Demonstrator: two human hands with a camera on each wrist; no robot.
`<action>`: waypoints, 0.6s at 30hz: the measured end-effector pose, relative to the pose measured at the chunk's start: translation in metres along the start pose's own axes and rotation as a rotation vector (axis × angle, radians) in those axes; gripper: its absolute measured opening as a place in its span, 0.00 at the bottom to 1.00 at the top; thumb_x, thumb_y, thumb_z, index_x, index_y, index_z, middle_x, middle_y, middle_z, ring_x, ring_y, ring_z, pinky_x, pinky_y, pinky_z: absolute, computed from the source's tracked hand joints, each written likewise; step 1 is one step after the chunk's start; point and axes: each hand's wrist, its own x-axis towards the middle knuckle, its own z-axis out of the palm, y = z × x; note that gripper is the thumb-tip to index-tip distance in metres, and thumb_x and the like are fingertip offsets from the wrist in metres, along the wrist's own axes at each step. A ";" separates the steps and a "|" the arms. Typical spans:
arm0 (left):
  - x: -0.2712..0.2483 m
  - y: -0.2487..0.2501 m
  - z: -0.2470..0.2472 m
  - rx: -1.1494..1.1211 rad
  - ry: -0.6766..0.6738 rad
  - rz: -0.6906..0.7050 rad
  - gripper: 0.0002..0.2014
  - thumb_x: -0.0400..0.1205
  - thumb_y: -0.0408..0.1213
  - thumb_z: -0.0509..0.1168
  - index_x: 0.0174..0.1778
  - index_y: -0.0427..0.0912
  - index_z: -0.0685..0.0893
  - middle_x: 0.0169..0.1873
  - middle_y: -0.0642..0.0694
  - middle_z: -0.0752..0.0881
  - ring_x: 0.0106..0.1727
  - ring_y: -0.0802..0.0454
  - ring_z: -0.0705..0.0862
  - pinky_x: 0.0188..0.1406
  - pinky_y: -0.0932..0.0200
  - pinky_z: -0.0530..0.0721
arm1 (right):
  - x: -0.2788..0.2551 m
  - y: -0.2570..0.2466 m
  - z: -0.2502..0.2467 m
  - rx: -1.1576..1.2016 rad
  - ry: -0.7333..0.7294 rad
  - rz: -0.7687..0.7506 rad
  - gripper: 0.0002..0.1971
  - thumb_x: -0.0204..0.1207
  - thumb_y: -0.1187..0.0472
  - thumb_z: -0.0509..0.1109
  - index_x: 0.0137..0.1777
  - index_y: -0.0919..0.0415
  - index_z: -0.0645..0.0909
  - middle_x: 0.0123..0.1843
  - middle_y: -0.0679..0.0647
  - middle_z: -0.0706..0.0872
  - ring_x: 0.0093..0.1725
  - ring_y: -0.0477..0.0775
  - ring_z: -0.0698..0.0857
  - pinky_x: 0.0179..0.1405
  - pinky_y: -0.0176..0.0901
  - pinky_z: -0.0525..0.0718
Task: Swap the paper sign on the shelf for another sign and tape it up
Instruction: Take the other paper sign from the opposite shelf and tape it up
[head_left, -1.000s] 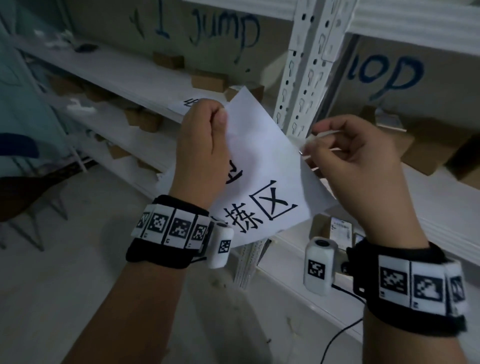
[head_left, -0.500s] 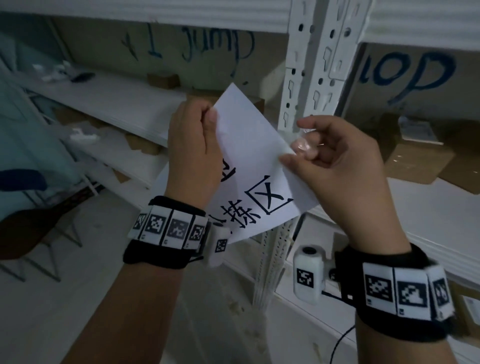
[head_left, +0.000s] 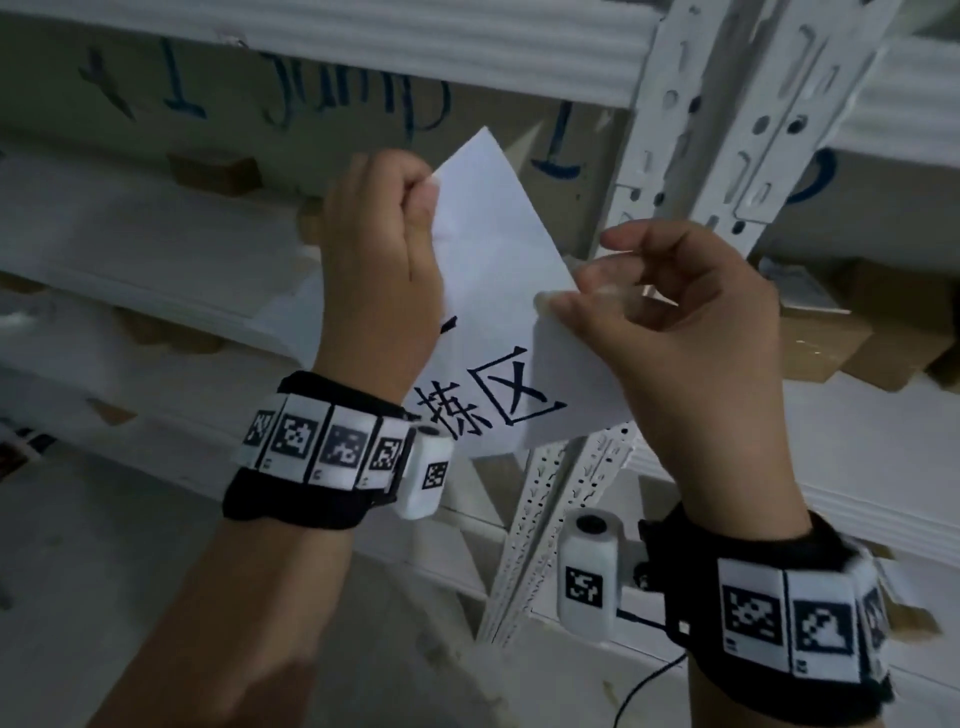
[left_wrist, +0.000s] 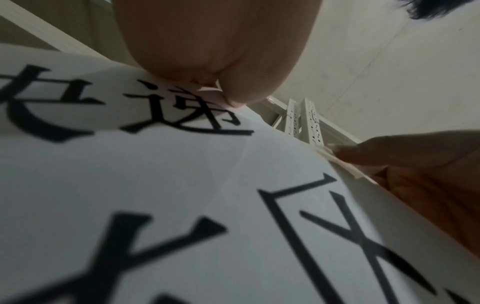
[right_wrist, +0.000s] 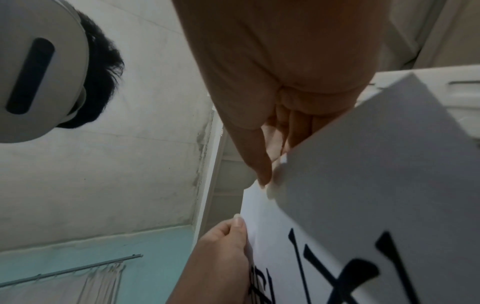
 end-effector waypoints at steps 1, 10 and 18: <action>0.007 -0.004 -0.004 -0.047 0.014 0.023 0.12 0.94 0.33 0.57 0.53 0.32 0.83 0.47 0.47 0.76 0.50 0.48 0.75 0.54 0.48 0.77 | 0.000 -0.003 0.009 -0.017 0.022 -0.016 0.19 0.76 0.70 0.88 0.63 0.61 0.88 0.50 0.58 0.94 0.39 0.39 0.91 0.45 0.30 0.89; 0.021 0.026 -0.023 -0.214 0.045 0.182 0.25 0.89 0.29 0.64 0.82 0.28 0.75 0.81 0.26 0.70 0.84 0.30 0.72 0.84 0.36 0.74 | 0.006 -0.048 0.053 -0.088 0.350 -0.280 0.15 0.78 0.71 0.84 0.60 0.59 0.87 0.52 0.56 0.93 0.50 0.42 0.93 0.52 0.29 0.88; -0.007 0.077 -0.002 -0.274 -0.084 0.268 0.24 0.91 0.30 0.60 0.86 0.32 0.75 0.89 0.24 0.61 0.93 0.28 0.60 0.90 0.29 0.59 | 0.017 -0.067 0.029 -0.030 0.536 -0.318 0.15 0.76 0.70 0.85 0.58 0.59 0.87 0.52 0.62 0.95 0.50 0.50 0.95 0.56 0.42 0.94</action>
